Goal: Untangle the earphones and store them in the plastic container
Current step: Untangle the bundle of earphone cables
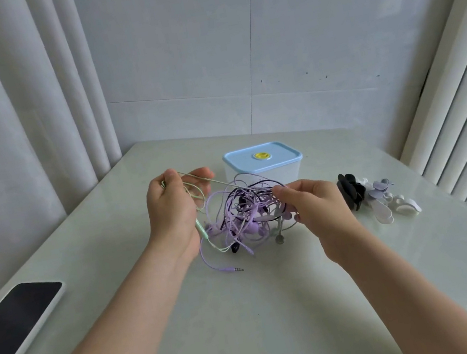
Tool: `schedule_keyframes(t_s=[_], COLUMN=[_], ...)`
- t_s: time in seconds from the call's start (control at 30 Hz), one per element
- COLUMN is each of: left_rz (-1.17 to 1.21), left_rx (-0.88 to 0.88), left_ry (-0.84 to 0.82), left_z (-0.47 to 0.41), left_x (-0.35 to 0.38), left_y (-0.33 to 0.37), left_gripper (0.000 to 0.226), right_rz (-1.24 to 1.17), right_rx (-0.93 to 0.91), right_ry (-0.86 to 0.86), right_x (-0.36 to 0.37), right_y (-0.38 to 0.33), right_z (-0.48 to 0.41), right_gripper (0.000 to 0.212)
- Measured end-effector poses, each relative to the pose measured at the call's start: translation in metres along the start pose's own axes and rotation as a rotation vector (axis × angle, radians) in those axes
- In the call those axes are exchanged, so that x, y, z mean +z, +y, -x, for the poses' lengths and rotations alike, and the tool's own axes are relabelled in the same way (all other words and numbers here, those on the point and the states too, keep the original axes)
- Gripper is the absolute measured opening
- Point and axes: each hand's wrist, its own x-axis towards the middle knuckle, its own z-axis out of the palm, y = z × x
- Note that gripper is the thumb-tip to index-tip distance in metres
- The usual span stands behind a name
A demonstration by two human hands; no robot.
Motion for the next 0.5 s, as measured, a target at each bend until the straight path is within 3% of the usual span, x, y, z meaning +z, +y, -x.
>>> schedule_keyframes(t_s=[0.07,0.17,0.27,0.37,0.5], left_rz=[0.101,-0.024,-0.388,-0.792,-1.081], left_rx=[-0.015,0.083,0.396,0.681,0.747], left_ry=[-0.014,-0.002,-0.077,-0.307,-0.472], left_z=[0.004,0.005,0.008,0.009,0.010], left_x=[0.003,0.005,0.002,-0.007,-0.013], left_y=[0.004,0.002,-0.003,-0.006,-0.013], left_gripper=[0.020,0.018,0.013,0.021,0.032], right_rz=[-0.008,0.031,0.166,0.247,0.319], right_rx=[0.014,-0.019,-0.162,-0.275,-0.341], right_ry=[0.087,0.185,0.252,0.293,0.325], right_x=[-0.001,0.000,0.009,0.016,0.011], right_y=[0.002,0.003,0.003,0.005,0.005], right_z=[-0.005,-0.005,0.002,0.003,0.003], right_gripper=[0.019,0.017,0.015,0.014,0.012])
